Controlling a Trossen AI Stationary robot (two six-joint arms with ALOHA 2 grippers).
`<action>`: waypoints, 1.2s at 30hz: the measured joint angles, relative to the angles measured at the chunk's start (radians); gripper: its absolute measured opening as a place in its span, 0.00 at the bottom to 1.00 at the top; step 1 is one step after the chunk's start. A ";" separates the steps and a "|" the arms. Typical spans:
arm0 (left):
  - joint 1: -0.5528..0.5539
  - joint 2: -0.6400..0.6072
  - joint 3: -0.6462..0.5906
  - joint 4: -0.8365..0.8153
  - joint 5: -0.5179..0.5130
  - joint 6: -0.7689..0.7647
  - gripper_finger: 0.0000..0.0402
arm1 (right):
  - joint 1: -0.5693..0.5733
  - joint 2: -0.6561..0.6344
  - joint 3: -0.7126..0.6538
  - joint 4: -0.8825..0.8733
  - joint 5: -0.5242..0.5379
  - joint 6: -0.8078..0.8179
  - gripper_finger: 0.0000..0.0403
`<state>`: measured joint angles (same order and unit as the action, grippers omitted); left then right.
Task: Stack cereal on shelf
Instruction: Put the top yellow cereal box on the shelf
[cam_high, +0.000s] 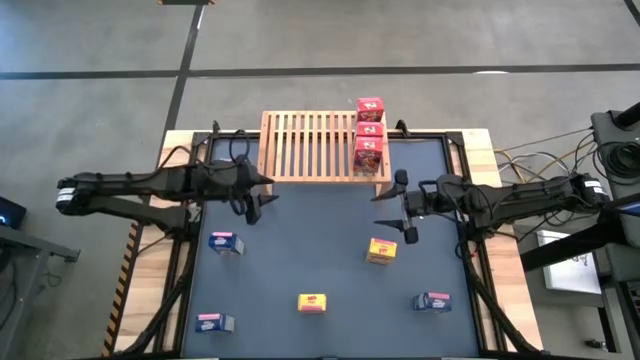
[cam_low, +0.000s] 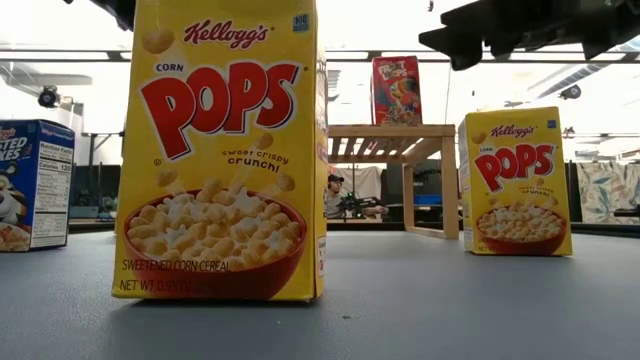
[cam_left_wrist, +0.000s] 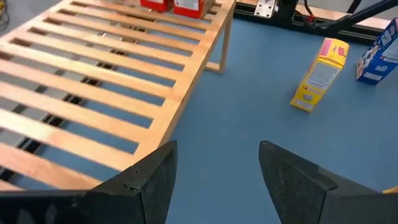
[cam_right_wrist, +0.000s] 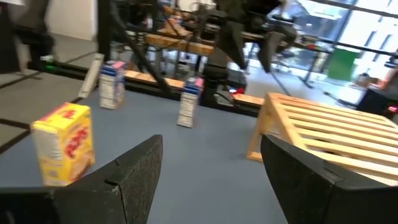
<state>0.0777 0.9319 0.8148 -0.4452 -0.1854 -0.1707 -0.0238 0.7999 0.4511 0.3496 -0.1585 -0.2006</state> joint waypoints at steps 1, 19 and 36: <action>0.000 -0.009 -0.011 0.000 0.000 -0.007 0.52 | 0.000 0.000 0.000 0.001 -0.017 0.000 0.64; 0.001 -0.196 -0.089 -0.063 -0.068 -0.048 0.48 | 0.000 0.000 0.000 0.003 -0.059 -0.029 0.62; 0.006 -0.277 -0.113 -0.226 -0.235 -0.032 0.48 | 0.000 0.002 0.000 -0.030 -0.058 -0.057 0.62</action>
<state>0.0834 0.6548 0.7017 -0.6712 -0.4207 -0.2029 -0.0242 0.8021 0.4507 0.3192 -0.2162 -0.2579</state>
